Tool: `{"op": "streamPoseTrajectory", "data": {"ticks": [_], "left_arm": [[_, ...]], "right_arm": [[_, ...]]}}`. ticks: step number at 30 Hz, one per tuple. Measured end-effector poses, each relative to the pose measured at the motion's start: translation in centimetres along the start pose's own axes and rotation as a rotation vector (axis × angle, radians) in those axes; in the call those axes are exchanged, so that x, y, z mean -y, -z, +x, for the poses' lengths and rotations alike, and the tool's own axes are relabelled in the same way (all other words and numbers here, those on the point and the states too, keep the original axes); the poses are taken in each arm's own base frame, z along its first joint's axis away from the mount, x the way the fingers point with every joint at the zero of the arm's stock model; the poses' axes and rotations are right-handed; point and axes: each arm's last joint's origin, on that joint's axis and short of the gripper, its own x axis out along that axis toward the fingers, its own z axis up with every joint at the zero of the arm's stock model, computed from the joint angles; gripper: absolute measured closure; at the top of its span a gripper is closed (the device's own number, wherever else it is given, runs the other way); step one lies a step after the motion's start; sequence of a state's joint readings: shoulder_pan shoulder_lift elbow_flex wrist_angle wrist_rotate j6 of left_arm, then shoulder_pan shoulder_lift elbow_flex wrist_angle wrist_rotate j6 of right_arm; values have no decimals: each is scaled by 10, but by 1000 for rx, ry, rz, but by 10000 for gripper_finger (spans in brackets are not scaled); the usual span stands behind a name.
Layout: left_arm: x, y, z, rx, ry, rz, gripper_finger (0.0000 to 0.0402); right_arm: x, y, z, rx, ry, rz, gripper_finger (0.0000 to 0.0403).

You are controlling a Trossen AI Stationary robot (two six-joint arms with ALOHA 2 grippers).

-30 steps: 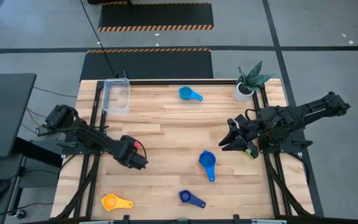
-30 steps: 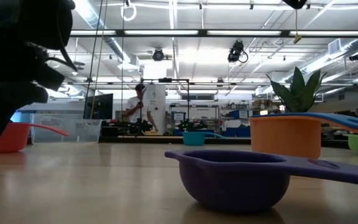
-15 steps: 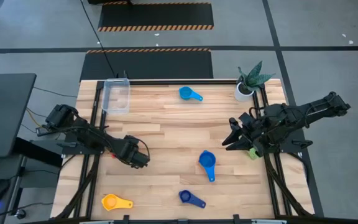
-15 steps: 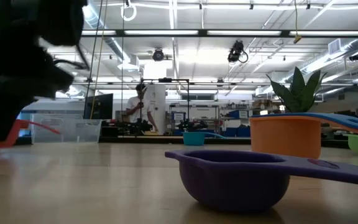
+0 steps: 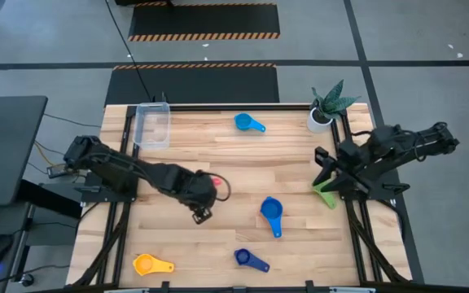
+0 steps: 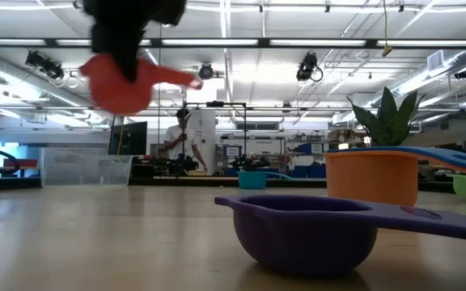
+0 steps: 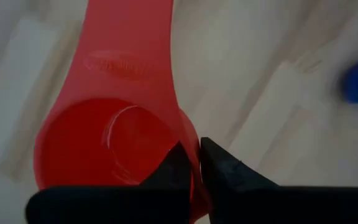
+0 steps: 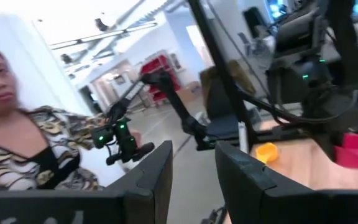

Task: Nest measuring cups in basket
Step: Stack the red measuring cup on top of the blue measuring cup

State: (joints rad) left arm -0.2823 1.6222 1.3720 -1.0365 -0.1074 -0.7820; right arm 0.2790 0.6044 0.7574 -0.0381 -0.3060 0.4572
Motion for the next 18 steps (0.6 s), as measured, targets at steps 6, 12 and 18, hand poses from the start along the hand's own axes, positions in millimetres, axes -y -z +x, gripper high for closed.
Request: {"op": "streamPoseTrajectory", "data": {"ticks": [6, 12, 18], "left_arm": [[19, -44, -8, 52, 21, 201, 381], [47, -84, -7, 103, 117, 467, 381], [74, -109, 1, 160, 182, 739, 381]], "right_arm": [[-7, -4, -11, 28, -45, -38, 275], [-9, -5, -15, 40, -52, -43, 275], [-9, -5, -15, 38, -51, -53, 275]]}}
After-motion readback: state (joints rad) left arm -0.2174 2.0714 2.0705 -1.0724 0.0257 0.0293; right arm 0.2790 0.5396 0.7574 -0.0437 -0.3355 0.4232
